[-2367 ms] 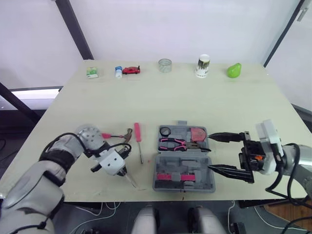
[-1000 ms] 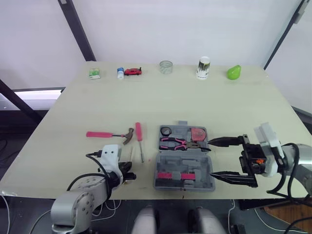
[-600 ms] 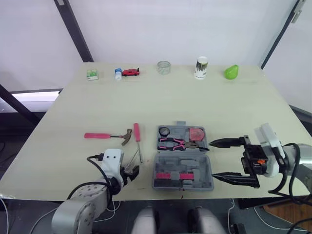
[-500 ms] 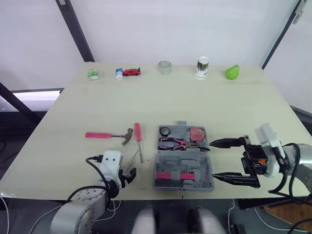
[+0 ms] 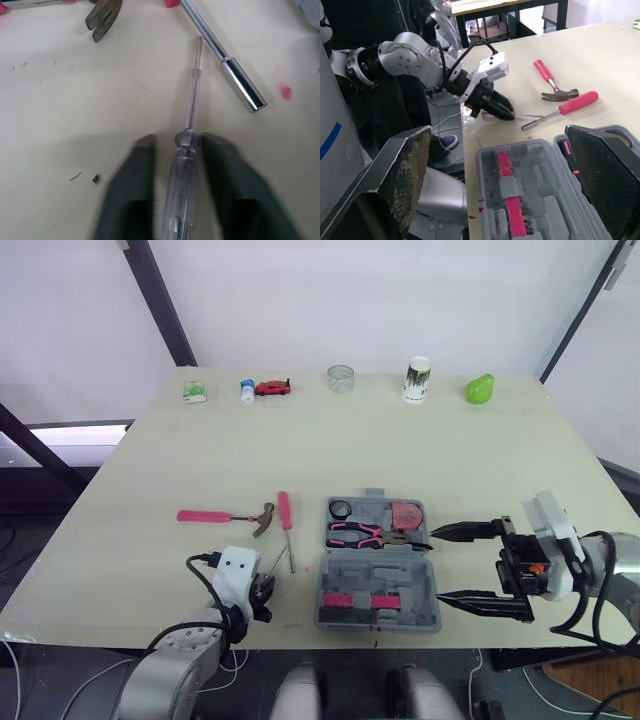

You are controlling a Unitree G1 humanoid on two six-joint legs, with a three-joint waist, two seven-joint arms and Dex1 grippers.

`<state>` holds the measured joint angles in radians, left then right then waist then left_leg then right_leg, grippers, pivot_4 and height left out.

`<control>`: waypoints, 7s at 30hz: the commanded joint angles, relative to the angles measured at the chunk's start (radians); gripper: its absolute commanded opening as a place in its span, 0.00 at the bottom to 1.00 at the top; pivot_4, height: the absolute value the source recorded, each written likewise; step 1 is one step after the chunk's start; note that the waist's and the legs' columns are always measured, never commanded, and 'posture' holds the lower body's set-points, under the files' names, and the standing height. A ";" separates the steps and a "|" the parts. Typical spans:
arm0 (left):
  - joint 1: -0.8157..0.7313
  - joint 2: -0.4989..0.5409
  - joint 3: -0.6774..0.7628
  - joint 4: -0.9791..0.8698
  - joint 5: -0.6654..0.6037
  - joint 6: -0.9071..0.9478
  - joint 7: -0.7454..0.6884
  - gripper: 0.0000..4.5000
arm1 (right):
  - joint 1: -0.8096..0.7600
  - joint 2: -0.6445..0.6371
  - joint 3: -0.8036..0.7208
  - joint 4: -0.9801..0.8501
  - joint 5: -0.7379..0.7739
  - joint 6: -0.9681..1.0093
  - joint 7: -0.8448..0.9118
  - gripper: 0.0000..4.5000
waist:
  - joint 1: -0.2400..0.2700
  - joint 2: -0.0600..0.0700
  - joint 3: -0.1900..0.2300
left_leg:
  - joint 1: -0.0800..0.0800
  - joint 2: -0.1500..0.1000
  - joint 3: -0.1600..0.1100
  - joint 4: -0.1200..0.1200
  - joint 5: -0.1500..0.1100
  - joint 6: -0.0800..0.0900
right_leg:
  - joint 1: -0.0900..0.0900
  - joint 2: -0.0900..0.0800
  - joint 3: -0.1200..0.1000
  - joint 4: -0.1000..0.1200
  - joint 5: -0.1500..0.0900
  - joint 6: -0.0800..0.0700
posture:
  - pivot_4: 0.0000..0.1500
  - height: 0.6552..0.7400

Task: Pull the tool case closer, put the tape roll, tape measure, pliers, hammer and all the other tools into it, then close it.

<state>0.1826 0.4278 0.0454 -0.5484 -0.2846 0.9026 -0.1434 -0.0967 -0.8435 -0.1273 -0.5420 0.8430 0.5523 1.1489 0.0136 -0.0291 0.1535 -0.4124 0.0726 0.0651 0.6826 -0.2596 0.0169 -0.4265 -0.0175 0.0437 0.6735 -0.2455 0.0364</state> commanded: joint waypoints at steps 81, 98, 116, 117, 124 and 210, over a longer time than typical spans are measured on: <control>-1.083 0.059 -0.834 0.676 0.374 -0.200 -1.094 0.01 | 0.312 -0.099 -0.346 0.030 -0.149 -0.143 0.070 1.00 | 0.002 0.001 0.001 | -0.003 -0.002 -0.004 0.002 0.000 0.000 | 0.000 0.004 0.003 -0.001 0.000 0.001 | 1.00 1.00; -1.090 0.099 -0.774 0.613 0.395 -0.245 -1.100 0.48 | 0.310 -0.085 -0.320 0.021 -0.151 -0.146 0.055 1.00 | 0.000 0.001 0.001 | -0.002 -0.003 -0.006 0.003 0.000 0.000 | 0.003 0.005 0.003 -0.001 0.000 0.001 | 1.00 1.00; -0.760 0.063 -0.388 0.681 0.129 -0.563 -1.062 0.10 | 0.307 -0.062 -0.294 0.022 -0.150 -0.157 0.038 1.00 | 0.003 0.002 0.001 | -0.002 -0.003 -0.007 0.004 0.000 0.000 | 0.005 0.004 0.002 -0.002 0.000 0.001 | 1.00 1.00; -0.760 0.056 -0.390 0.698 0.136 -0.581 -1.056 0.02 | 0.302 -0.064 -0.292 0.025 -0.149 -0.155 0.038 1.00 | 0.003 0.002 0.001 | -0.002 -0.003 -0.007 0.004 0.000 0.000 | 0.005 0.004 0.002 -0.002 0.000 0.001 | 1.00 1.00; -0.766 0.015 -0.412 0.809 0.188 -0.691 -1.037 0.02 | 0.281 -0.076 -0.299 0.044 -0.143 -0.148 0.049 1.00 | 0.000 0.002 0.001 | -0.001 -0.003 -0.007 0.004 0.000 0.000 | 0.005 0.005 0.002 -0.002 0.000 0.001 | 1.00 1.00; 0.252 -0.008 0.426 0.294 -0.287 -0.626 -0.583 0.99 | 0.216 0.262 -0.127 0.296 -0.197 -0.365 -0.089 1.00 | -0.026 0.004 -0.003 | 0.013 0.000 0.008 -0.014 -0.001 0.000 | 0.010 0.001 0.012 -0.012 -0.004 -0.002 | 1.00 1.00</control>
<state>0.4394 0.3987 0.4808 -0.2535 -0.5709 0.2736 -0.7075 0.1217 -0.5710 -0.2628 -0.2060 0.6264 0.1679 1.0566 -0.0121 -0.0248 0.1503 -0.3996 0.0719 0.0734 0.6687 -0.2602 0.0166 -0.4166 -0.0162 0.0557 0.6605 -0.2491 0.0342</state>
